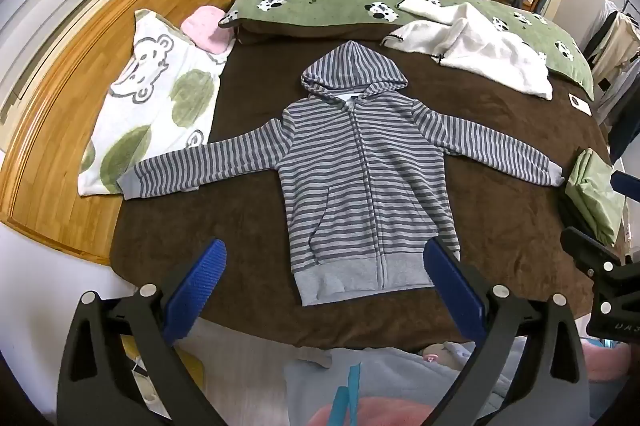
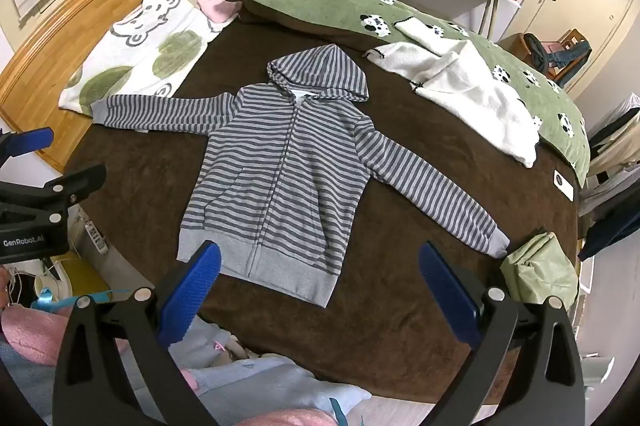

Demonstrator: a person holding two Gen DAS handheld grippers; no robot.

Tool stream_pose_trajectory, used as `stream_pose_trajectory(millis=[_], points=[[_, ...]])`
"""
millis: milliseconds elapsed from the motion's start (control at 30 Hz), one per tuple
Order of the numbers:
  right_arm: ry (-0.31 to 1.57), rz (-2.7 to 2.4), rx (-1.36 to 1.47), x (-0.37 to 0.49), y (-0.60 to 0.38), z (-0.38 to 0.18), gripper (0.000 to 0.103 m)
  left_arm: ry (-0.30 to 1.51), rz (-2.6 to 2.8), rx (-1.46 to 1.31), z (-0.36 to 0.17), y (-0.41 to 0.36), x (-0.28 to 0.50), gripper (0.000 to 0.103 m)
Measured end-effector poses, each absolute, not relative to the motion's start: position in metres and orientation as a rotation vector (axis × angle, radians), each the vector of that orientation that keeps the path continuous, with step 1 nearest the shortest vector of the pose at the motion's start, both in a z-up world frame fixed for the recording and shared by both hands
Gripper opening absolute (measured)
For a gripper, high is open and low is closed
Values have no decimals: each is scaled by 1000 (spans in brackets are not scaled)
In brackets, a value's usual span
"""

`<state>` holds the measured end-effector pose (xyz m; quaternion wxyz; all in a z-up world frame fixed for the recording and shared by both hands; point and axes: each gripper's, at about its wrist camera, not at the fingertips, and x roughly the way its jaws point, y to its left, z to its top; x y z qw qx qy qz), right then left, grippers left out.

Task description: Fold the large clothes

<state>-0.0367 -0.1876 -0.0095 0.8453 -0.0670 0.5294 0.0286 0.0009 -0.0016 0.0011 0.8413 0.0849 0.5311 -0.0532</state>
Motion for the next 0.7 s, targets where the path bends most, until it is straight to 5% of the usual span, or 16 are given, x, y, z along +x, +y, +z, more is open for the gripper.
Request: stream_pose_trajectory(millis=[700], points=[[1118, 57, -141, -36, -187, -10, 97, 1125, -111, 174, 2, 0, 1, 97]])
